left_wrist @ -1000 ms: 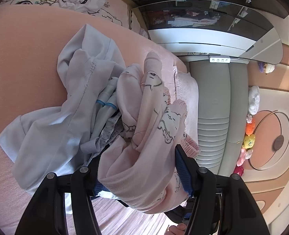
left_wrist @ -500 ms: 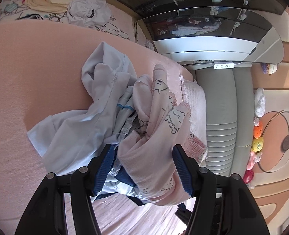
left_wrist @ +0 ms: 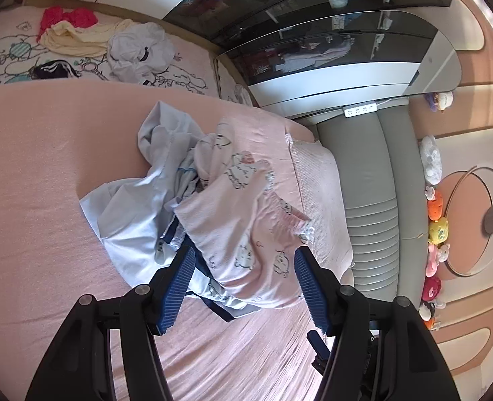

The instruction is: Fold clothes

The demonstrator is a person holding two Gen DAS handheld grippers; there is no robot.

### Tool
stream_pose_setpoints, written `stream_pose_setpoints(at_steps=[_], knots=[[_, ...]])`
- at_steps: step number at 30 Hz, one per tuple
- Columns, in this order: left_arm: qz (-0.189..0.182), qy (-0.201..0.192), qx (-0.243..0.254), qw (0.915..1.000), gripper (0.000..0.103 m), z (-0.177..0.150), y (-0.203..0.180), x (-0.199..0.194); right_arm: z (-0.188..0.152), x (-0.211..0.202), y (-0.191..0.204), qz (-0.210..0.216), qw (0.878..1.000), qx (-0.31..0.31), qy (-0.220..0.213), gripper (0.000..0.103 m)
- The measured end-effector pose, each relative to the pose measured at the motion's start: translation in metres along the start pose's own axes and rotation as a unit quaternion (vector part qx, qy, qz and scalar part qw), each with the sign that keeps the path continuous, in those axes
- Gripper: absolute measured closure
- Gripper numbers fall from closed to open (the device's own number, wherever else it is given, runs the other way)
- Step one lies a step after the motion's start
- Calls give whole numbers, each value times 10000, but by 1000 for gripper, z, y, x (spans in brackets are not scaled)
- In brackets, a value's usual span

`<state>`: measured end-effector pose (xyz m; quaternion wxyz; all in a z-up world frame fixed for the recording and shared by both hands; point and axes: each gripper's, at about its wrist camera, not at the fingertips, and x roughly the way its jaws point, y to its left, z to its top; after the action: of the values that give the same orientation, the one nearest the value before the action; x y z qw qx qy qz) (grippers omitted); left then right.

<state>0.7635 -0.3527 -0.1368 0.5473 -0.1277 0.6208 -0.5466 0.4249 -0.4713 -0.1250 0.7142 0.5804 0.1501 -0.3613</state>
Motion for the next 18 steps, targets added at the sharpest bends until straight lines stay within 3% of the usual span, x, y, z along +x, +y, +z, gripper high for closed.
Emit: stream_pose_setpoints(at_steps=[7, 14, 18], knots=[[104, -140, 751, 9970, 43, -42, -63, -37, -24, -58, 31, 128, 9989, -420, -158, 20], [-7, 166, 1509, 9884, 43, -68, -103, -48, -49, -93, 59, 31, 9965, -753, -373, 17], [-271, 342, 1797, 9828, 43, -82, -113, -51, -64, -93, 70, -60, 9942, -928, -545, 17]])
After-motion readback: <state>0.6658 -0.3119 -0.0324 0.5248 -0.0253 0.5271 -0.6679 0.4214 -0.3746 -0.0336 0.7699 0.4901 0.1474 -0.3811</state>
